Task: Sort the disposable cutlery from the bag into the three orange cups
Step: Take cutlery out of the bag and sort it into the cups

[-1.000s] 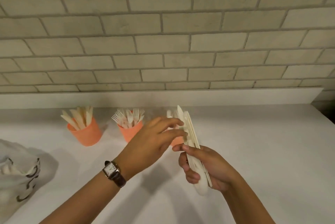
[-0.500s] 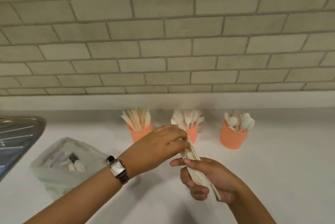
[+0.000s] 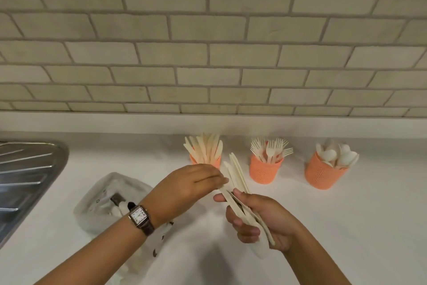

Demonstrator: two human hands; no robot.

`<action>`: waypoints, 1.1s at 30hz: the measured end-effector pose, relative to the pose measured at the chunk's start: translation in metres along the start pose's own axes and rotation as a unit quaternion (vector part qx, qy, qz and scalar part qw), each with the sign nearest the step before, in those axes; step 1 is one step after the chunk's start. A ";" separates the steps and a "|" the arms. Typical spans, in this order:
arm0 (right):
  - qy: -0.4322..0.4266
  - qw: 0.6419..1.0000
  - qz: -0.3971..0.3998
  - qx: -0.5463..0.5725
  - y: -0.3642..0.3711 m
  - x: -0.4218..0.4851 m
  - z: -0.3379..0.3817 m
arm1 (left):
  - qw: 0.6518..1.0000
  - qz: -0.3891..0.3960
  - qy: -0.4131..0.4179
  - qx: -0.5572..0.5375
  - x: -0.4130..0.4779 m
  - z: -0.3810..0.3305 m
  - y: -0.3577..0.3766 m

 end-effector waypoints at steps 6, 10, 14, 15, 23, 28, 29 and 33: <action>-0.032 0.995 -0.061 -0.078 0.002 0.012 0.010 | 0.995 -0.088 -0.048 0.005 -0.003 0.016 -0.004; -0.080 0.984 -0.115 -0.107 -0.002 0.014 0.017 | 0.971 -0.134 -0.197 -0.027 -0.007 0.013 -0.011; -0.139 0.963 -0.179 -0.149 -0.004 0.016 0.021 | 0.835 -0.068 -0.480 -0.262 -0.015 -0.002 0.013; -0.151 0.955 -0.194 -0.166 -0.004 0.017 0.021 | 0.802 -0.053 -0.510 -0.305 -0.015 -0.008 0.023; -0.149 0.944 -0.237 -0.176 -0.004 0.015 0.014 | 0.682 -0.123 -0.572 -0.438 -0.005 -0.028 0.033; -0.049 0.965 -0.198 -0.166 -0.015 0.000 0.020 | 0.742 -0.219 -0.509 -0.378 -0.011 -0.004 -0.002; -0.022 0.972 -0.168 -0.160 -0.014 -0.004 0.021 | 0.797 -0.201 -0.455 -0.344 -0.007 -0.003 -0.010; 0.051 0.988 -0.096 -0.112 -0.010 -0.014 0.021 | 0.953 -0.013 -0.237 -0.189 0.002 -0.004 -0.011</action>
Point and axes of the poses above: each hand's wrist, its own x-axis towards the middle knuckle, its own y-axis out of the palm, z = x × y, the point moved 4 cm from there along x, towards the middle knuckle, and after that the axes turned 4 degrees about -y, right-handed, at the moved point
